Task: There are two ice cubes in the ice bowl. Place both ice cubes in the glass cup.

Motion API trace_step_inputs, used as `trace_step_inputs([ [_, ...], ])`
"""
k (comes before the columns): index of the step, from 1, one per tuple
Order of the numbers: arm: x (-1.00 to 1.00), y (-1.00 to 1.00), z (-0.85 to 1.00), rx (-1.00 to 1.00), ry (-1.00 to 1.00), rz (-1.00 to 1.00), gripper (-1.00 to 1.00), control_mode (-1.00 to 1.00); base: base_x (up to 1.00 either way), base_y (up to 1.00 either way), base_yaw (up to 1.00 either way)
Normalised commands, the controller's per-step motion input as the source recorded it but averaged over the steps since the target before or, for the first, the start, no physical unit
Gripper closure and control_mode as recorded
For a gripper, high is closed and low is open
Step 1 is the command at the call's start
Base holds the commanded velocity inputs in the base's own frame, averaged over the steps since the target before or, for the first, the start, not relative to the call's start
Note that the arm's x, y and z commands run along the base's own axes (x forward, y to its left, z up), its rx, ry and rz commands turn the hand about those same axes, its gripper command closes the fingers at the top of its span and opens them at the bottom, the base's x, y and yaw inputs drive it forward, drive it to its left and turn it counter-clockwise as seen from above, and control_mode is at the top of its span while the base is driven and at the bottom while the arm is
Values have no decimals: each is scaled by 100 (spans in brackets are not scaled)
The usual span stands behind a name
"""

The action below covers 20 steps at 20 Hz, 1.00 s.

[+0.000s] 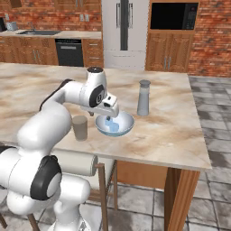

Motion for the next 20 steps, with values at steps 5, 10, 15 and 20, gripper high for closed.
trace_step_inputs([
  [5, 19, 0, -36, 0, 12, 0, -100, -100, 0, 0, 0],
  [10, 27, -2, -31, 0, 4, 0, -100, -100, 0, 0, 0],
  [15, 17, -11, -21, 0, 0, 0, -100, -100, 0, 0, 0],
  [20, 0, -11, -34, 0, 0, 0, -100, -100, 0, 0, 0],
])
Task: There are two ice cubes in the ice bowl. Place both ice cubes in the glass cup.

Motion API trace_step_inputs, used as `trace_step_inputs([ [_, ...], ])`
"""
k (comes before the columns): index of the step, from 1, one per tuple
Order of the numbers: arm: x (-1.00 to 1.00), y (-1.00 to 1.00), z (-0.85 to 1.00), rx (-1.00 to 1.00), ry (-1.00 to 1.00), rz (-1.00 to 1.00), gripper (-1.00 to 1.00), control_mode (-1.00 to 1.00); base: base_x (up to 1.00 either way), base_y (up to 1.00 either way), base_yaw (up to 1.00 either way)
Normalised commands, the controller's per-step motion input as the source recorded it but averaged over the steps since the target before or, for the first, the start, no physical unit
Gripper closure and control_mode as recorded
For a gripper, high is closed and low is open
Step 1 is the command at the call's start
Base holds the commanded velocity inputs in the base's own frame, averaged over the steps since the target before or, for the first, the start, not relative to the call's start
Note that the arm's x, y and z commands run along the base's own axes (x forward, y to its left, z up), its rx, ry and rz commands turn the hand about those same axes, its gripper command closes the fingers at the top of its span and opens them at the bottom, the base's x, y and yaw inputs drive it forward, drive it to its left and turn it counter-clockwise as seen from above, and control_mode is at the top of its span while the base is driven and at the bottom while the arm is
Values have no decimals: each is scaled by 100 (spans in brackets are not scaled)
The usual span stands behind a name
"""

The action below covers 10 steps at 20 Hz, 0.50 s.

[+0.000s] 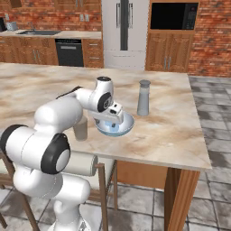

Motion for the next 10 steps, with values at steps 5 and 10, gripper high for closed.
trace_step_inputs([
  [5, 14, -1, -22, -1, 0, 0, -100, -100, 0, 0, 0],
  [10, 12, 0, -27, -1, 1, 0, -100, -100, 0, 0, 0],
])
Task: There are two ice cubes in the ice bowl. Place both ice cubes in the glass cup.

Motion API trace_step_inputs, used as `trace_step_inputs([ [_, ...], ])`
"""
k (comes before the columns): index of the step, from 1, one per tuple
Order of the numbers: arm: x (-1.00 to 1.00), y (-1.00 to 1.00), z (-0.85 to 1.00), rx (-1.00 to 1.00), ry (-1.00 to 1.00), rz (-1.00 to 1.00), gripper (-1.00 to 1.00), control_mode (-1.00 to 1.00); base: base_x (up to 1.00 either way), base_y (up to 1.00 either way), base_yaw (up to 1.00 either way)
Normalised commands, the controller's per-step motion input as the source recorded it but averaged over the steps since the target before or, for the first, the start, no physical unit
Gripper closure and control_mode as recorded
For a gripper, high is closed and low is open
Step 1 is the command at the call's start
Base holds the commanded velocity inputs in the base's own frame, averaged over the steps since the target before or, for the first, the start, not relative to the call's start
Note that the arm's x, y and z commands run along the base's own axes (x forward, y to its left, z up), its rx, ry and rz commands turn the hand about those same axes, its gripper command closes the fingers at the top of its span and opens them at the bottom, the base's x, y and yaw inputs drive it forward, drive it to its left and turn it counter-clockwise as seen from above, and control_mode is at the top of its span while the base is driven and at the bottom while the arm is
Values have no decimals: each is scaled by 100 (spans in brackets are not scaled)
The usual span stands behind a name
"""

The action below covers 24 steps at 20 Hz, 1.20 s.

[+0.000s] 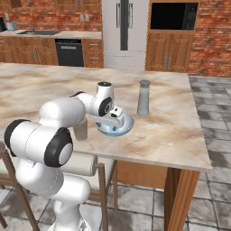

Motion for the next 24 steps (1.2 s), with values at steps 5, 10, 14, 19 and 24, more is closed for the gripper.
trace_step_inputs([
  [5, 13, 0, -26, 0, 0, 0, -100, -100, 0, 0, 0],
  [10, 20, 0, -20, -1, 0, 0, -100, -100, 0, 0, 0],
  [14, 24, 0, -16, 0, 0, 0, -100, -100, 0, 0, 0],
  [19, 29, 0, -16, 0, 0, 0, -100, -100, 0, 0, 0],
  [24, 33, 0, -9, 0, 0, 0, -100, -100, 0, 0, 0],
])
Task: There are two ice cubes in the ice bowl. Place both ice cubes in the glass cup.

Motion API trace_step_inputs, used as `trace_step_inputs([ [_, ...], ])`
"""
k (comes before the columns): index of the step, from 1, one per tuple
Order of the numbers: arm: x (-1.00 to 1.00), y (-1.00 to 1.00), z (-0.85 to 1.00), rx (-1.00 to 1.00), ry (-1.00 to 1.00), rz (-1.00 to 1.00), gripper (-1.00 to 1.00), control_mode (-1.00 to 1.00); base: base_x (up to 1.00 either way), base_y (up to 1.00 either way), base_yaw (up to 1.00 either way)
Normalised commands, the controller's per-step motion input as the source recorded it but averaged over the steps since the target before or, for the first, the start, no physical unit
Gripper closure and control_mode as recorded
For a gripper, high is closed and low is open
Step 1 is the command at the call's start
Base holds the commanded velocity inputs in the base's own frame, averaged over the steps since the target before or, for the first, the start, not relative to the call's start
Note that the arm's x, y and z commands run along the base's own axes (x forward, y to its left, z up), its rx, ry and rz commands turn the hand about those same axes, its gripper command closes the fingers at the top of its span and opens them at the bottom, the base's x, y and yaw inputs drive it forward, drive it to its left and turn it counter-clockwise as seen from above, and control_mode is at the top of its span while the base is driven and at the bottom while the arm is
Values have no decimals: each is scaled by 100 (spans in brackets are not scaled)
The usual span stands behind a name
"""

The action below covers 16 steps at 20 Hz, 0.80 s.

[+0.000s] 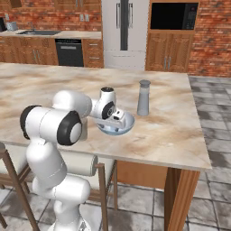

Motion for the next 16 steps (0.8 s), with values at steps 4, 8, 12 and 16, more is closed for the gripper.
trace_step_inputs([
  [4, 23, 0, -3, 0, 0, 0, -100, -100, 0, 0, 0],
  [8, -72, 0, -1, 0, 0, 1, -100, -100, 0, 0, 0],
  [12, -15, 0, 14, 0, -1, 0, -100, -100, 0, 0, 0],
  [16, 25, 0, 15, 0, 0, 0, -100, -100, 0, 0, 0],
])
